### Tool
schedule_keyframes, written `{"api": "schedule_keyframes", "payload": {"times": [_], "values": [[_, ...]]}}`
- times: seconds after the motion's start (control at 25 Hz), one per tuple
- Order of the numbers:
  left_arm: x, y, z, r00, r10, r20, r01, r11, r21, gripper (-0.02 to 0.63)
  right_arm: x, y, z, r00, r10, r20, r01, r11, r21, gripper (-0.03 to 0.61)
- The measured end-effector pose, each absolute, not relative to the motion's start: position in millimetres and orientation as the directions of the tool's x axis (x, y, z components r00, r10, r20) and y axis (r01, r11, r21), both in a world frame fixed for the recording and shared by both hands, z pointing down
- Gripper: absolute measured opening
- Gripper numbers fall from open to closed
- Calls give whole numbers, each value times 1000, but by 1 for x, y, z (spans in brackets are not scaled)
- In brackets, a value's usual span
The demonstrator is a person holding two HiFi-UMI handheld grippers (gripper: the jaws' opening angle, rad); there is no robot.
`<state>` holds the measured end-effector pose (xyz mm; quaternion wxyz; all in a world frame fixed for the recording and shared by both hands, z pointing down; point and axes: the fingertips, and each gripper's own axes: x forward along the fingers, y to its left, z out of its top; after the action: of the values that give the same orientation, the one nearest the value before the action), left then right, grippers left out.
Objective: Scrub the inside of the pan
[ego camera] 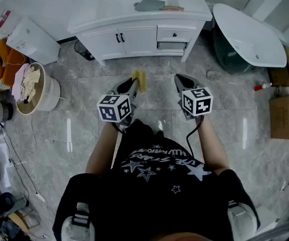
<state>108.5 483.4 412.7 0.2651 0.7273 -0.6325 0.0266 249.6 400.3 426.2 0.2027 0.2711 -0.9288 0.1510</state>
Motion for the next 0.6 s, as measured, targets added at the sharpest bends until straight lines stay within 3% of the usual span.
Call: {"api": "schedule_keyframes", "payload": {"times": [0.6], "values": [[126,485,409,188,-909,371,-936,-52,348,51,265,405,429,-768,-432,472,-562,809,-173,6]]}}
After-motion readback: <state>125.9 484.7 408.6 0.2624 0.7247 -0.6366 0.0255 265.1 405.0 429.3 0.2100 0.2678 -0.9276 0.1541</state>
